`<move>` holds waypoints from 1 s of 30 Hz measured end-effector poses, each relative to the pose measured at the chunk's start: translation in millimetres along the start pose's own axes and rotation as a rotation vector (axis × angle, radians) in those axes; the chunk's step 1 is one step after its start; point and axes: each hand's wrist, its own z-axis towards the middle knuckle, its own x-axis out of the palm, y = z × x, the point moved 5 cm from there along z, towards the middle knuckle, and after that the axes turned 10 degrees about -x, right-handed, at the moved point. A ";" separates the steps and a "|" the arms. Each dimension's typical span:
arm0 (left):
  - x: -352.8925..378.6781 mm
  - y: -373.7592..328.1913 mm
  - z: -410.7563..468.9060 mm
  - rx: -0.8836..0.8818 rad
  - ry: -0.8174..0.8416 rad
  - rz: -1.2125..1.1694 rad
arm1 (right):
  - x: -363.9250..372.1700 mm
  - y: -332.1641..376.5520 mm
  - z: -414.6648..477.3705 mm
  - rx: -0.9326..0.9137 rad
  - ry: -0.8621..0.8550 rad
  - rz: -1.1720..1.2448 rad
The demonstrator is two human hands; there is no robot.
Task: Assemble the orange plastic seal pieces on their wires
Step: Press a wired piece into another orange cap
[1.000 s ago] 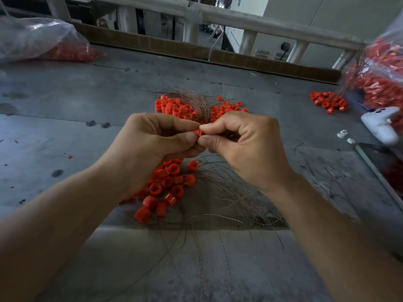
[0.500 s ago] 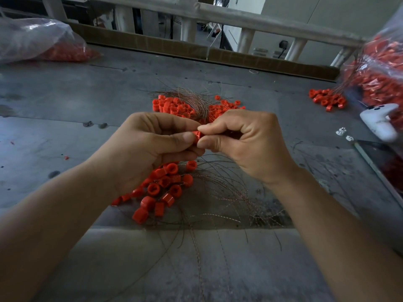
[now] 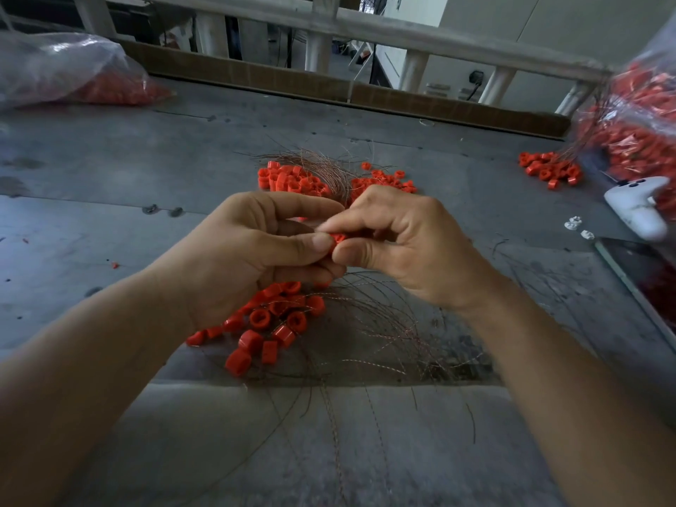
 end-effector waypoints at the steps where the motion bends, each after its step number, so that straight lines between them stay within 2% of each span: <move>1: 0.9 0.6 0.2 -0.006 0.006 0.001 | 0.5 0.9 0.1 -0.006 0.019 -0.020; 5: 5.0 -2.8 -1.7 0.038 0.000 -0.025 | 1.0 3.4 0.4 -0.001 -0.006 -0.080; 9: 11.1 -8.5 -6.4 0.165 -0.102 0.210 | 2.8 4.6 -0.3 0.006 -0.007 -0.143; 11: 12.6 -8.6 -7.2 0.185 -0.126 0.253 | 4.7 5.0 -0.6 0.005 0.006 -0.160; 20: 17.0 -11.4 -12.9 0.218 -0.076 0.221 | 8.7 9.2 -1.5 0.002 -0.029 -0.162; 30: 7.4 -9.2 -4.9 0.105 -0.053 0.087 | 4.6 7.6 -1.5 0.052 -0.079 0.002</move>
